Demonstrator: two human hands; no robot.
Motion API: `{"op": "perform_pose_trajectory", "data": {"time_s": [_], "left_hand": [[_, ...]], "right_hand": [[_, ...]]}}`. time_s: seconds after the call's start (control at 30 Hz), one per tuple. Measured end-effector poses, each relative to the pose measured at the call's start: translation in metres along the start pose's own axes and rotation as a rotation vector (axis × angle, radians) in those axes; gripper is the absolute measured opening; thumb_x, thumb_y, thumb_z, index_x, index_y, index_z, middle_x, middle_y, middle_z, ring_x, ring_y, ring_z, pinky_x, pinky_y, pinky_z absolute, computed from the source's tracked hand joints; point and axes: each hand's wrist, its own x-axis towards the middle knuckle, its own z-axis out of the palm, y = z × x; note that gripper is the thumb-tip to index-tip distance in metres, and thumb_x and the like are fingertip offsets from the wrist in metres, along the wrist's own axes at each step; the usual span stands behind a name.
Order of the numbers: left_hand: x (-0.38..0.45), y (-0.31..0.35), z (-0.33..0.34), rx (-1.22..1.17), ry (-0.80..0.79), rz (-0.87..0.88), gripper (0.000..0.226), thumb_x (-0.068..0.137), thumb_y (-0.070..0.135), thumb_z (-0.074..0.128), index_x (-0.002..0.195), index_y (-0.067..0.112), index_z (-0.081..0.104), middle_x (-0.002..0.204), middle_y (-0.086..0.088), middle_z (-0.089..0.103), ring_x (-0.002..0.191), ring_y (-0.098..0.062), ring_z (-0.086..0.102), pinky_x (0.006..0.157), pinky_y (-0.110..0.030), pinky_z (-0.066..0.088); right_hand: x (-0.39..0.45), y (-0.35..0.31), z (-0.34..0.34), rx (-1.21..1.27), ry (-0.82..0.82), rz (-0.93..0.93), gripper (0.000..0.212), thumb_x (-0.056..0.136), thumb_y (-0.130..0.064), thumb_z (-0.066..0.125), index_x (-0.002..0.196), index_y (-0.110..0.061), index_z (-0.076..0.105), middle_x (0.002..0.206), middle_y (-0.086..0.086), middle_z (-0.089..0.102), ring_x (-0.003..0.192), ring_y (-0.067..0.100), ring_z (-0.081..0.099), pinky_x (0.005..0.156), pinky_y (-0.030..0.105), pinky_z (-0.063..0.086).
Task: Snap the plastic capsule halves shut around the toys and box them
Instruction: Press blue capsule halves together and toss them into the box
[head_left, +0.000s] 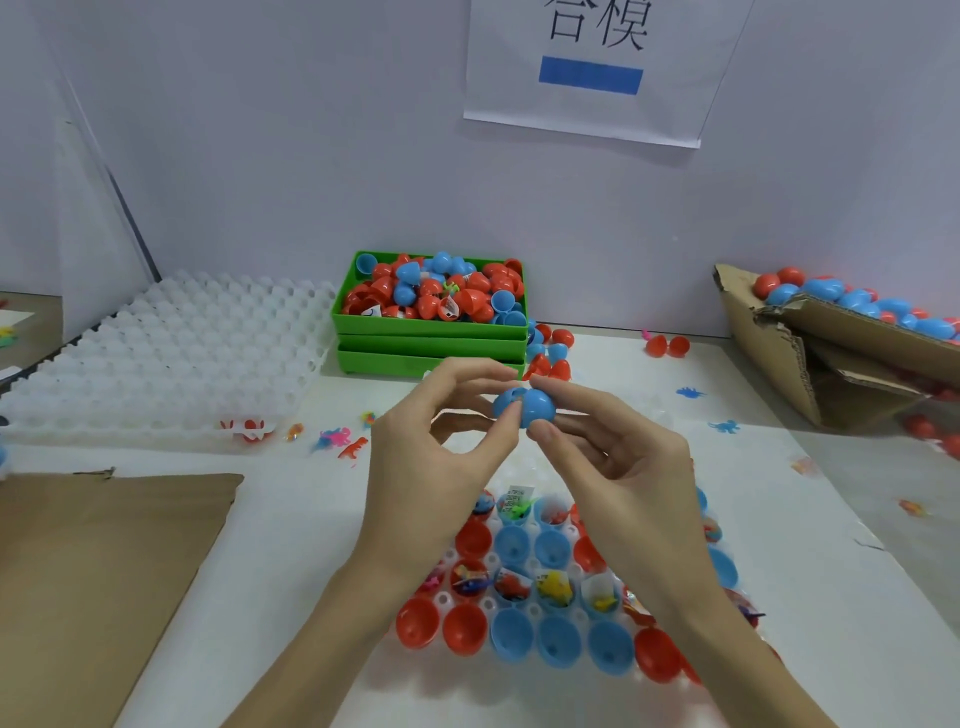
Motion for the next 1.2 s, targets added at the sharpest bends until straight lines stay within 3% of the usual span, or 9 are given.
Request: {"op": "perform_pose_trajectory", "data": {"time_s": [0.2, 0.47, 0.73, 0.8, 1.0, 1.2], "left_hand": [[0.001, -0.002, -0.001, 0.007, -0.032, 0.023, 0.012, 0.093, 0.014, 0.077, 0.102, 0.02, 0.072, 0.097, 0.011, 0.075, 0.097, -0.018, 0.074, 0.082, -0.021, 0.059], [0.004, -0.002, -0.008, 0.249, -0.164, 0.298, 0.014, 0.1, 0.017, 0.065, 0.111, 0.015, 0.072, 0.107, 0.006, 0.072, 0.095, -0.014, 0.069, 0.082, -0.023, 0.058], [0.003, -0.004, -0.006, 0.073, -0.121, 0.082, 0.036, 0.09, 0.016, 0.08, 0.123, 0.019, 0.067, 0.108, 0.012, 0.072, 0.099, -0.017, 0.071, 0.09, -0.024, 0.058], [0.003, -0.004, -0.007, 0.051, -0.117, 0.086, 0.03, 0.09, 0.016, 0.08, 0.119, 0.019, 0.072, 0.107, 0.009, 0.073, 0.098, -0.02, 0.072, 0.09, -0.029, 0.059], [0.002, -0.001, -0.006, -0.023, -0.121, 0.084, 0.03, 0.091, 0.014, 0.076, 0.121, 0.016, 0.074, 0.115, 0.008, 0.075, 0.111, -0.019, 0.072, 0.093, -0.023, 0.057], [-0.004, -0.002, 0.003, -0.07, -0.127, 0.104, 0.036, 0.094, 0.007, 0.072, 0.13, 0.012, 0.07, 0.126, 0.003, 0.072, 0.124, -0.025, 0.066, 0.104, -0.033, 0.055]], "right_hand": [[0.0, -0.001, 0.0, -0.004, 0.03, -0.001, 0.033, 0.092, -0.009, 0.076, 0.122, -0.024, 0.074, 0.115, -0.003, 0.074, 0.101, 0.011, 0.075, 0.083, 0.016, 0.058], [0.0, -0.004, -0.002, 0.058, 0.049, 0.065, 0.031, 0.095, -0.011, 0.073, 0.124, -0.022, 0.074, 0.116, -0.001, 0.076, 0.1, 0.011, 0.075, 0.083, 0.016, 0.057], [0.0, -0.008, -0.001, 0.04, 0.057, 0.06, 0.033, 0.094, -0.012, 0.072, 0.125, -0.023, 0.073, 0.114, -0.005, 0.077, 0.099, 0.009, 0.075, 0.079, 0.013, 0.057], [0.001, -0.009, -0.002, 0.049, 0.041, 0.065, 0.033, 0.095, -0.012, 0.072, 0.126, -0.02, 0.072, 0.111, -0.006, 0.078, 0.1, 0.009, 0.075, 0.081, 0.014, 0.057], [0.002, -0.011, -0.006, 0.043, 0.009, 0.061, 0.034, 0.092, -0.017, 0.072, 0.126, -0.018, 0.073, 0.11, -0.01, 0.079, 0.103, 0.009, 0.075, 0.086, 0.017, 0.058], [0.002, -0.013, -0.008, 0.047, 0.024, 0.055, 0.034, 0.09, -0.018, 0.072, 0.124, -0.018, 0.074, 0.108, -0.013, 0.079, 0.101, 0.008, 0.075, 0.085, 0.016, 0.057]]}}
